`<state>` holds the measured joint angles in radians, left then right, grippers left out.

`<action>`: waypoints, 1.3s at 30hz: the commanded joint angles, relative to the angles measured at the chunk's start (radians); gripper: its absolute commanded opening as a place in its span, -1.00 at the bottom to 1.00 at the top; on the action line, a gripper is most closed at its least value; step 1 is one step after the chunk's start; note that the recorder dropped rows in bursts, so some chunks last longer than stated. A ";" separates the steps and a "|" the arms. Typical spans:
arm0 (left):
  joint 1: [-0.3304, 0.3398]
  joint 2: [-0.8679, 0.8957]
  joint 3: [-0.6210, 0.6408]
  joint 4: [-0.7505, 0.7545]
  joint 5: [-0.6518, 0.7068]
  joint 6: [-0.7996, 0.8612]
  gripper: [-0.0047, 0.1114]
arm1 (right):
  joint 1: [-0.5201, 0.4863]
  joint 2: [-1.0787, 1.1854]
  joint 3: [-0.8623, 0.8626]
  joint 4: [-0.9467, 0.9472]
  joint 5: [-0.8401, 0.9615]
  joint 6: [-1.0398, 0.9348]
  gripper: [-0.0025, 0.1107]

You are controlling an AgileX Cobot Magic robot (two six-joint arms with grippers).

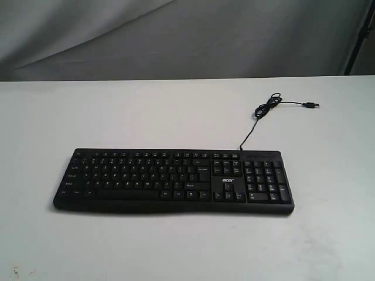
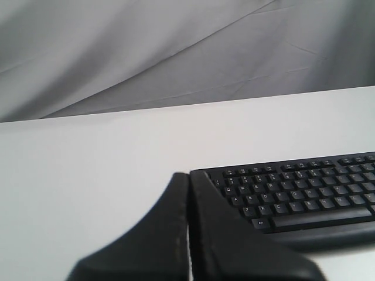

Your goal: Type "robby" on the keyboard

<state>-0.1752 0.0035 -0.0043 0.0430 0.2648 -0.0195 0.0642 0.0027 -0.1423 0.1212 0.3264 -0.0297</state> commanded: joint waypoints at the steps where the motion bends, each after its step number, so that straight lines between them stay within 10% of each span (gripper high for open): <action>1: -0.006 -0.003 0.004 0.005 -0.006 -0.003 -0.92 | -0.008 -0.003 0.005 -0.045 0.045 0.021 -0.96; 39: -0.006 -0.003 0.004 0.005 -0.006 -0.003 -0.92 | -0.006 -0.003 0.142 -0.160 0.004 0.053 -0.96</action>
<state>-0.1752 0.0035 -0.0043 0.0430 0.2648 -0.0195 0.0599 0.0027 -0.0041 -0.0345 0.3361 0.0231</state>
